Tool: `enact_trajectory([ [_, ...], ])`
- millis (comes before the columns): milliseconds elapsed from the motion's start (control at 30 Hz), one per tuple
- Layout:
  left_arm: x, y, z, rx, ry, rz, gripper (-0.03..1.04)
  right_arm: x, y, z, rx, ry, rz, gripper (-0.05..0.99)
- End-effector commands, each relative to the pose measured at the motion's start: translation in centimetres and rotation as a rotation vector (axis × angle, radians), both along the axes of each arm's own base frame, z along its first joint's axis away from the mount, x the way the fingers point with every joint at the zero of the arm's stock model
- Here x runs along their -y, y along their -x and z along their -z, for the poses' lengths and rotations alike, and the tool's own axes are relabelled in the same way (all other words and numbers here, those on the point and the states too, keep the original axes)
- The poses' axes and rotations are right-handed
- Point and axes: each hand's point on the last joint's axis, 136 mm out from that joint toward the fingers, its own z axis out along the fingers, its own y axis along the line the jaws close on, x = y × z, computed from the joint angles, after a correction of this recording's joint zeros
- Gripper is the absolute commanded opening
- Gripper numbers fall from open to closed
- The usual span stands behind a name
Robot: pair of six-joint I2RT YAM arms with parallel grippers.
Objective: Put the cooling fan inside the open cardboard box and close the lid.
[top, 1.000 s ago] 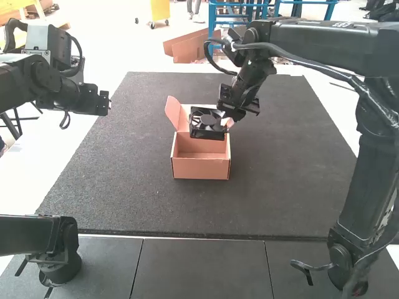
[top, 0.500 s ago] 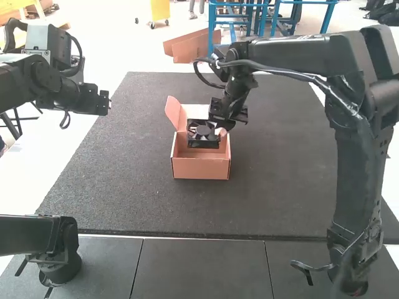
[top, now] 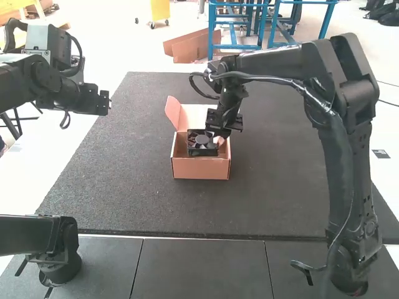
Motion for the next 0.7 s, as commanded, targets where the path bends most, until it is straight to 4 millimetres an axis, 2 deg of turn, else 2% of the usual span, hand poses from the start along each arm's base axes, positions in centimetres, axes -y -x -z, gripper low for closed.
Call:
enact_trajectory([
  [0, 0.2, -0.1, -0.9, 0.028, 0.005, 0.011, 0.97, -0.7, -0.8, -0.8, 0.04, -0.006, -0.023, -0.01],
  [233, 0.3, -0.1, -1.1, 0.033, 0.005, 0.014, 0.97, -0.9, -1.5, 0.5, 0.048, 0.017, -0.031, 0.01],
  [367, 0.6, -0.1, -1.2, 0.034, 0.007, 0.026, 0.97, -1.5, -2.1, -0.1, 0.068, 0.003, -0.072, 0.25],
  [467, 1.3, -0.3, -1.3, 0.039, 0.011, 0.046, 0.97, -2.4, -2.5, -1.5, 0.08, -0.038, -0.097, 0.42],
  [533, 1.9, -0.4, -1.4, 0.043, 0.016, 0.062, 0.97, -3.0, -2.7, -2.7, 0.081, -0.071, -0.108, 0.49],
  [667, 2.7, -0.8, -1.4, 0.047, 0.025, 0.079, 0.97, -4.7, -3.1, -7.0, 0.09, -0.19, -0.139, 0.59],
])
